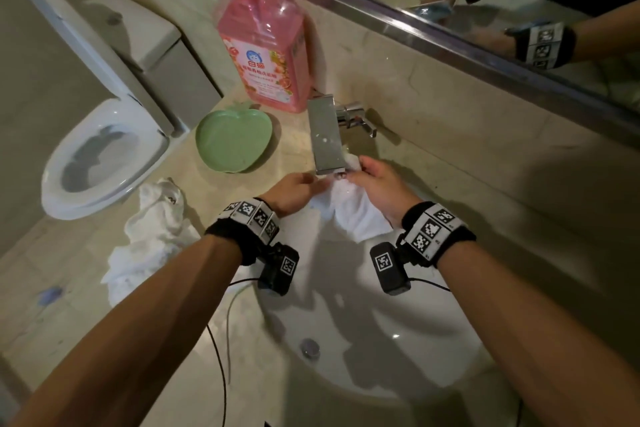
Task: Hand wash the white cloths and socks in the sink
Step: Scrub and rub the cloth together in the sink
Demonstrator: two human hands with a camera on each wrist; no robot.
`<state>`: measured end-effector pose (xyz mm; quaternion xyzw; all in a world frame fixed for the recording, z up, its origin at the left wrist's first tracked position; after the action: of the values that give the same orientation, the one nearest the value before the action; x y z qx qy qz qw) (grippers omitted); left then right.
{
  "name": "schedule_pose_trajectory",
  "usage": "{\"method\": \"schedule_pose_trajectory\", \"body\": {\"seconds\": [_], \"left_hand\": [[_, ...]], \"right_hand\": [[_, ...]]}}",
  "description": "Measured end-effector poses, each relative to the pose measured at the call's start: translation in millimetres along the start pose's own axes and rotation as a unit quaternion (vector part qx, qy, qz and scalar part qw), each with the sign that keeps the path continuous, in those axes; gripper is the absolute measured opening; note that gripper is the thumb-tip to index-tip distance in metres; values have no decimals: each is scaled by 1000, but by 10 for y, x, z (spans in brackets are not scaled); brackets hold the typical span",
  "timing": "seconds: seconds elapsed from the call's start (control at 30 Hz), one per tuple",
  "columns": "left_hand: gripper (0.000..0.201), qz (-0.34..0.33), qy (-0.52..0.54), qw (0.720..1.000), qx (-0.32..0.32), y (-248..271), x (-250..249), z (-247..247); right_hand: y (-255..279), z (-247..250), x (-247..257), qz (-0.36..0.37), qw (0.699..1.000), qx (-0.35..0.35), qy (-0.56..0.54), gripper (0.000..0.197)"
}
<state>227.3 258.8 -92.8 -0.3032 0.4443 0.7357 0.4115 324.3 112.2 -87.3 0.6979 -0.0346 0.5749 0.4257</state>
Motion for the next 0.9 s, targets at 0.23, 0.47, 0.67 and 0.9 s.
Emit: {"method": "schedule_pose_trajectory", "body": {"seconds": [0.23, 0.47, 0.67, 0.9], "left_hand": [[20, -158, 11, 986, -43, 147, -103, 169], [14, -84, 37, 995, -42, 155, 52, 250], [20, -48, -138, 987, 64, 152, 214, 43], [40, -98, -92, 991, 25, 52, -90, -22]], "right_hand": [[-8, -226, -12, 3, 993, 52, 108, 9], [-148, -310, 52, -12, 997, -36, 62, 12], [-32, -77, 93, 13, 997, -75, -34, 18], [68, 74, -3, 1, 994, -37, 104, 35]]}}
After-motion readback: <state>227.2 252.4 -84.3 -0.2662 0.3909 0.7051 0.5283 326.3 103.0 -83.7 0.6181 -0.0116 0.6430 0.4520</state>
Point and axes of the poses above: each hand's wrist, its own y-axis away from the middle knuckle, its own z-axis out of the back of the hand, x = y × z, the point moved 5 cm from there along -y, towards the middle knuckle, and after that the axes turned 9 degrees about -z, right-handed, at the moved point
